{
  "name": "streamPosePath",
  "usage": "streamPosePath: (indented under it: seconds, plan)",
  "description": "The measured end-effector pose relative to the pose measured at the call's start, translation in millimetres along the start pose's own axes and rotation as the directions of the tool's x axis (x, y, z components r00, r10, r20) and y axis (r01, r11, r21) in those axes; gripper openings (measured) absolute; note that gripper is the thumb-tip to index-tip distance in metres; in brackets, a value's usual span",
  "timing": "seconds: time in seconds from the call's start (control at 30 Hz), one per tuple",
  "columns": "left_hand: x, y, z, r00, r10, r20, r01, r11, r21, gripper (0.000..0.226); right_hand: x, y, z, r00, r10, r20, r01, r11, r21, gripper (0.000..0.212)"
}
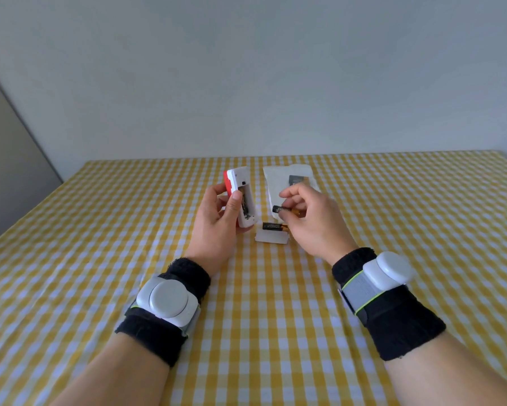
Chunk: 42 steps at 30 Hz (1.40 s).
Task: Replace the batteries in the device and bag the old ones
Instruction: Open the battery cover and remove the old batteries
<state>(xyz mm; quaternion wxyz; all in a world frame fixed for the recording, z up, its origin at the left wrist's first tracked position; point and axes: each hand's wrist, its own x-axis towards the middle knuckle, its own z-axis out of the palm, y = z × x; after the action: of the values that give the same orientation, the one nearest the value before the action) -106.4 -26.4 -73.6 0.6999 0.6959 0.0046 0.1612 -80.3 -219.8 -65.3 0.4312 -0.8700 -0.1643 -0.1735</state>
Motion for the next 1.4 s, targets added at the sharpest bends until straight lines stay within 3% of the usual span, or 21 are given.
streamPosePath:
  seconds: [0.23,0.37,0.57,0.63,0.8,0.9,1.0,1.3,1.4]
  plan:
    - [-0.2,-0.1,-0.9,1.000,-0.010,0.001,0.010,1.000,0.003,0.035,-0.5,3.6,7.6,0.993,-0.113,0.027,0.116,0.982,-0.148,0.008]
    - [-0.9,0.9,-0.3,1.000,-0.017,0.009,0.017,1.000,-0.012,0.032,-1.1,5.4,8.4,0.989,-0.071,0.131,0.093,0.981,-0.172,0.017]
    - [-3.8,3.7,1.0,0.998,-0.042,0.039,0.043,0.998,-0.038,0.029,-1.1,8.1,10.6,0.981,-0.083,0.177,0.118,0.973,-0.200,0.028]
    - [-4.1,4.2,0.9,0.998,-0.039,0.051,0.041,0.999,-0.035,0.026,-1.8,5.0,10.4,0.984,-0.101,0.147,0.126,0.976,-0.175,0.028]
    - [-5.2,4.3,1.1,0.996,-0.054,0.067,0.054,0.999,0.007,0.036,-3.9,-13.4,4.5,0.968,-0.228,-0.102,0.222,0.972,-0.073,0.019]
    - [-5.8,3.7,1.3,0.995,-0.037,0.095,0.035,0.999,0.016,0.035,-10.1,-22.7,10.6,0.952,-0.307,-0.015,0.305,0.949,-0.077,0.020]
    - [-6.7,5.0,0.2,0.993,-0.018,0.119,0.012,0.999,0.053,0.035,-12.7,-24.3,16.1,0.948,-0.314,0.059,0.318,0.944,-0.087,0.033]
    - [-8.1,6.7,0.0,0.990,0.005,0.140,-0.021,0.994,0.109,0.038,-11.3,-23.4,17.4,0.976,-0.207,0.070,0.208,0.978,-0.006,0.029]
    - [-8.5,7.5,0.3,0.991,-0.003,0.134,-0.009,0.996,0.087,0.045,-10.8,-22.4,17.7,0.968,-0.247,0.048,0.249,0.967,-0.050,0.029]
